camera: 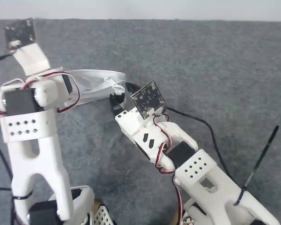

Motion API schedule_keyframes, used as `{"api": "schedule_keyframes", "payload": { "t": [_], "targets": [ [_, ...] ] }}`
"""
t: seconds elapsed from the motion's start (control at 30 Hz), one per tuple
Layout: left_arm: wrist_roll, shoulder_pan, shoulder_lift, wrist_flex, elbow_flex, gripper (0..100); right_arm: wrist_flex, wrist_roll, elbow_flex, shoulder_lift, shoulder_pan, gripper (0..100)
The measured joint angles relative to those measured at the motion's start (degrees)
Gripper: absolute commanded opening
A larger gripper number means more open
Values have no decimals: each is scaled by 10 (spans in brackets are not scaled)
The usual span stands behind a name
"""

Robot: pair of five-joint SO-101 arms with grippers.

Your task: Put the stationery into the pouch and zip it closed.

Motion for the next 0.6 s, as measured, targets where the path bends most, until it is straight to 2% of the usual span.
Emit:
{"api": "schedule_keyframes", "payload": {
  "t": [0.6],
  "targets": [
    [0,0,0,0,0,10,0,-2,13,0,0,168]
  ]
}}
